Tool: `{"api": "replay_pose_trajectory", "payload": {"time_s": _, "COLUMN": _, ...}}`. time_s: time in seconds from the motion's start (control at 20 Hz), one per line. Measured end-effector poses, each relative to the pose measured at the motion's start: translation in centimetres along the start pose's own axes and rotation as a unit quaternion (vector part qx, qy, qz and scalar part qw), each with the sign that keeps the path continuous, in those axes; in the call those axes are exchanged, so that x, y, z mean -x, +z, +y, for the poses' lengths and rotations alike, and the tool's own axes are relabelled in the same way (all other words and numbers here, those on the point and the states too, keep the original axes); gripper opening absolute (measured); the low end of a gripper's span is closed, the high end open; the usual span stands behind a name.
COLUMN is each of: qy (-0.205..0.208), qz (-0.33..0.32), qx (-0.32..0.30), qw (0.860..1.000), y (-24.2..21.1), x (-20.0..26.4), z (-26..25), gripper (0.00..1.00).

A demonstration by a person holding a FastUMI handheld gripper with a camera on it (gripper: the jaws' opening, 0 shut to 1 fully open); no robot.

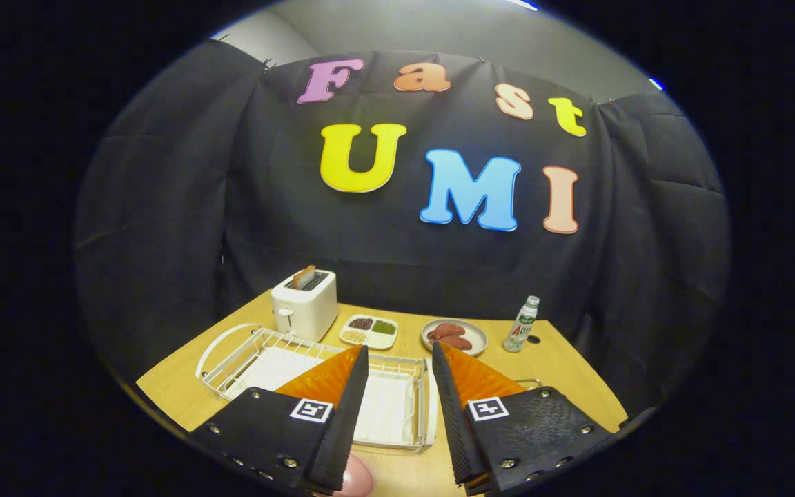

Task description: Take the plate from the dish rack, then take the spoon from the basket and place it into the plate.

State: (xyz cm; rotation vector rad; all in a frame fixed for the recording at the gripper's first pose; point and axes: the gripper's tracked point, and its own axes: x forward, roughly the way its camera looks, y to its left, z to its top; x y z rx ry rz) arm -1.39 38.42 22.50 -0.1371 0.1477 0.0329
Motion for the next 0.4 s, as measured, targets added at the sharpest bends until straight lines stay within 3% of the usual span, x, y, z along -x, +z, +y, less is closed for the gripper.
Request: {"api": "replay_pose_trajectory", "payload": {"time_s": 0.4, "qy": -0.066, "qz": -0.024, "qx": -0.011, "qw": 0.997, "y": 7.4, "x": -1.2, "z": -10.1, "gripper": 0.57}}
